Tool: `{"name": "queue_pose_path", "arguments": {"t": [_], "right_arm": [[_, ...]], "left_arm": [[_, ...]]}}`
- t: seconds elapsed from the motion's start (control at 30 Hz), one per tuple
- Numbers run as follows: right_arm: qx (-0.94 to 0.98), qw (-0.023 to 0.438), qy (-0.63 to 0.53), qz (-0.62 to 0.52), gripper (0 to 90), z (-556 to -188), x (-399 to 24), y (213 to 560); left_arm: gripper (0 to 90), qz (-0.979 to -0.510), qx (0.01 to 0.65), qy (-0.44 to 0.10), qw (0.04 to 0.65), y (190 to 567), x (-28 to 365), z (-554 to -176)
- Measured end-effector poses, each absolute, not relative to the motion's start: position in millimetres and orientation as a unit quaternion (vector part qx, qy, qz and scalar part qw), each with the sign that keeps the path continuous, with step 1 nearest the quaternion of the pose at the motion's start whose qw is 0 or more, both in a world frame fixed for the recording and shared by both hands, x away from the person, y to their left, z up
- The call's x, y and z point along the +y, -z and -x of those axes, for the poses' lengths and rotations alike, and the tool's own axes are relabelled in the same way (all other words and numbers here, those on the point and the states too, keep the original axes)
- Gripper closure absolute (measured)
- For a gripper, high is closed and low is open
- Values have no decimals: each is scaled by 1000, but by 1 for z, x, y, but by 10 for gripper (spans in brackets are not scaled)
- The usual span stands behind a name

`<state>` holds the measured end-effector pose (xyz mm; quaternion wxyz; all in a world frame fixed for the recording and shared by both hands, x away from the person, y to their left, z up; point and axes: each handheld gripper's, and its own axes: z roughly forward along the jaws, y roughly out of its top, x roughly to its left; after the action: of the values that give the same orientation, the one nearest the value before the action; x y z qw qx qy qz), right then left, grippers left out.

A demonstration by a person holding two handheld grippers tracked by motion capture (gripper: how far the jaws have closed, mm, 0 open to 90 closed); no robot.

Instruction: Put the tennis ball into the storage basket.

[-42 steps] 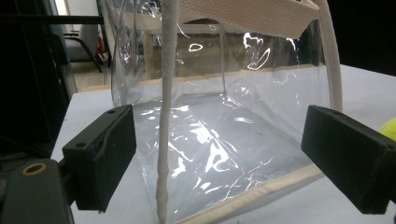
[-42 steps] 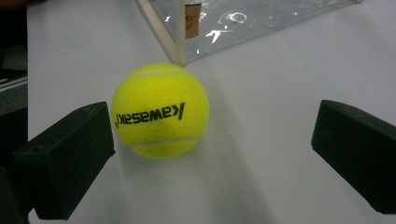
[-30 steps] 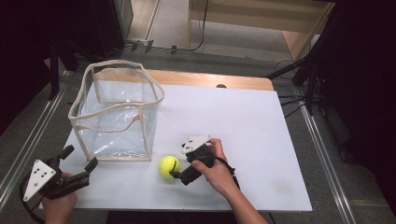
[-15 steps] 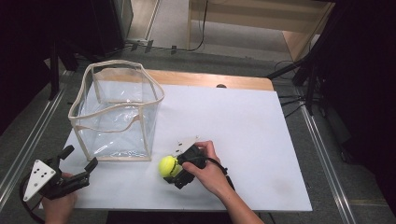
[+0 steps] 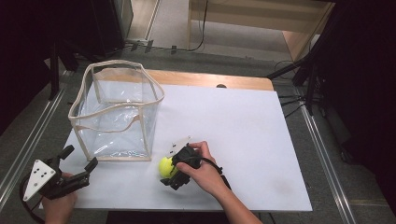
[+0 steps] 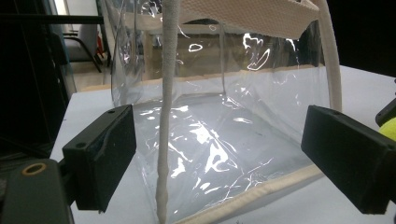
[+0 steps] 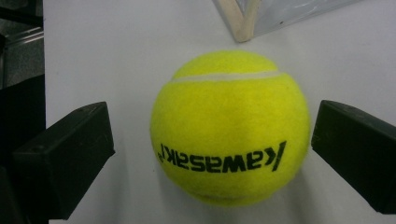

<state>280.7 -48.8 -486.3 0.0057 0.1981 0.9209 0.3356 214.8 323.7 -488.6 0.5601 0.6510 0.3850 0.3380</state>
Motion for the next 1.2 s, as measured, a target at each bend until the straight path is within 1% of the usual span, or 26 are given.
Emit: {"name": "queue_pose_path", "arguments": {"t": [0.4,0.43,0.47,0.8,0.83,0.9,1.2], "right_arm": [[925,-2,-328,-192,0,-283,-41,489],[923,8,-328,-200,142,-282,-41,489],[923,16,-326,-205,152,-282,-40,489],[926,14,-317,-203,153,-283,-38,492],[927,15,-315,-203,166,-283,-38,492],[927,30,-309,-209,224,-283,-38,492],[926,23,-311,-212,227,-284,-40,492]], "left_arm": [[104,-650,386,-338,561,489,324,-215],[104,-651,385,-338,561,489,324,-215],[104,-651,385,-338,561,489,324,-215],[104,-651,385,-338,560,489,324,-215],[104,-651,385,-338,560,489,324,-215],[104,-651,385,-339,560,489,324,-215],[104,-651,385,-339,560,489,323,-215]]}}
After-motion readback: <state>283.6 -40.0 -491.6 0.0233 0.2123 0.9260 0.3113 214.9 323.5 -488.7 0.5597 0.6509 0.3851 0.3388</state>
